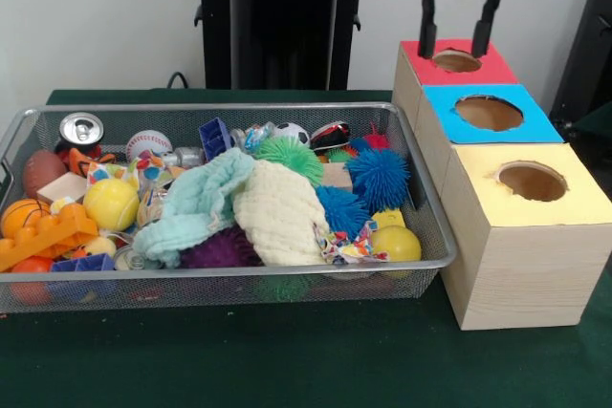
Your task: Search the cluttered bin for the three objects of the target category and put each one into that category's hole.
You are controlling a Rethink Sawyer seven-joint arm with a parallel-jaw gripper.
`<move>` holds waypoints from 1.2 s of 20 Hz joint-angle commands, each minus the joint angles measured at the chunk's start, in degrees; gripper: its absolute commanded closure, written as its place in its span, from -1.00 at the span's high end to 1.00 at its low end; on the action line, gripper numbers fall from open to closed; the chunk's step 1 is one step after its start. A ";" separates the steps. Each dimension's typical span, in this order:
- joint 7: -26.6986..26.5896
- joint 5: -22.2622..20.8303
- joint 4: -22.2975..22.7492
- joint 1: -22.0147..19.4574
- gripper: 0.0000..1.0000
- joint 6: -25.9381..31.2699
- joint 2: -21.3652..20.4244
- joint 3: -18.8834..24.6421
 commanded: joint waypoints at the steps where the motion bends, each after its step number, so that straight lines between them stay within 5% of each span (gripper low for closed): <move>1: -7.12 -4.14 -11.15 -0.93 1.00 8.97 7.35 7.14; 12: -10.85 -7.43 -16.88 -5.92 1.00 12.65 11.85 9.85; 17: -4.48 -7.85 -14.63 -7.66 1.00 10.58 11.62 7.37; 24: -7.72 -8.76 -11.73 -13.30 1.00 7.74 12.35 8.93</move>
